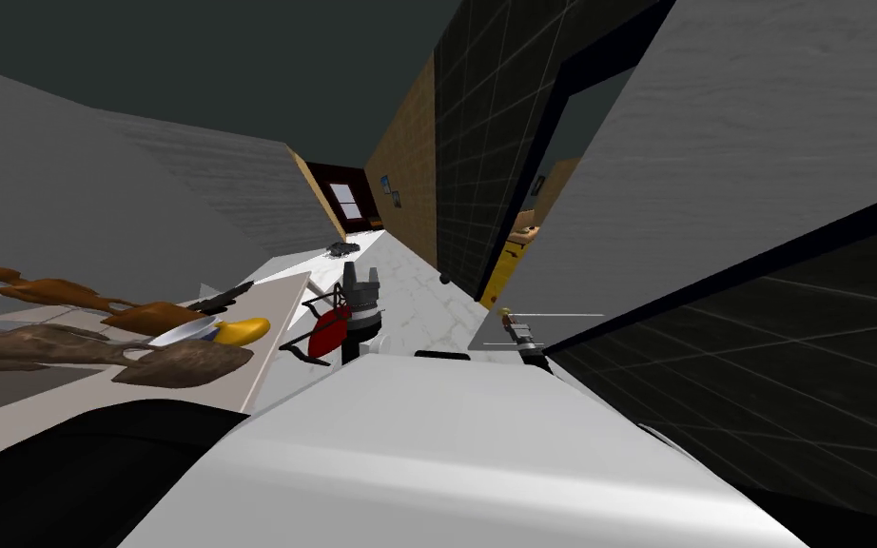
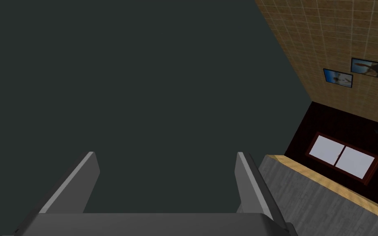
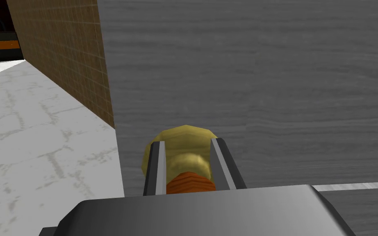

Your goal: Pull the door open

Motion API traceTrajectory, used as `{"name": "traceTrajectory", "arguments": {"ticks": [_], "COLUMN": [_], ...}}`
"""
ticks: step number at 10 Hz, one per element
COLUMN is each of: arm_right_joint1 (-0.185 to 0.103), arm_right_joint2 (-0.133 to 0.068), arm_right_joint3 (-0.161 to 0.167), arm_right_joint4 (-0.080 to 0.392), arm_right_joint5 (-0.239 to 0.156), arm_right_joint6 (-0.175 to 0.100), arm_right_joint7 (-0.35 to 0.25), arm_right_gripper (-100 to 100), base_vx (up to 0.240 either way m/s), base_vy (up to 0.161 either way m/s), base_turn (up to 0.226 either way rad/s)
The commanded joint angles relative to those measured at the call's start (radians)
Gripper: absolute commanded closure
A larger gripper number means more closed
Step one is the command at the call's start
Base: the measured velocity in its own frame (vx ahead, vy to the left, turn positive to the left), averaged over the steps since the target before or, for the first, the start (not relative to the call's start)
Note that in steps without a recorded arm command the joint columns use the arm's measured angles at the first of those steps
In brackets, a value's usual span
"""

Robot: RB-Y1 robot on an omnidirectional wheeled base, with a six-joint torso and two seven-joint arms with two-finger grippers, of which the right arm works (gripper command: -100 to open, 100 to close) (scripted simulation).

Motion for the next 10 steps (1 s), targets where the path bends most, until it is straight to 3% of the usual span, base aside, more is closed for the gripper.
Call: {"name": "traceTrajectory", "arguments": {"ticks": [1,4,5,10], "arm_right_joint1": [0.023,0.027,0.011,0.042], "arm_right_joint2": [-0.014,-0.017,-0.025,-0.002], "arm_right_joint3": [0.029,0.033,0.021,0.014], "arm_right_joint4": [0.025,0.026,0.01,-0.058], "arm_right_joint5": [0.013,0.015,0.011,-0.066], "arm_right_joint6": [-0.019,-0.024,-0.035,0.005], "arm_right_joint7": [-0.03,-0.035,-0.032,0.056], "arm_right_gripper": [100,100,100,100], "base_vx": [-0.133,-0.097,-0.033,-0.171], "base_vy": [-0.03,-0.037,-0.004,-0.077], "base_turn": [0.13,0.042,0.002,0.227]}}
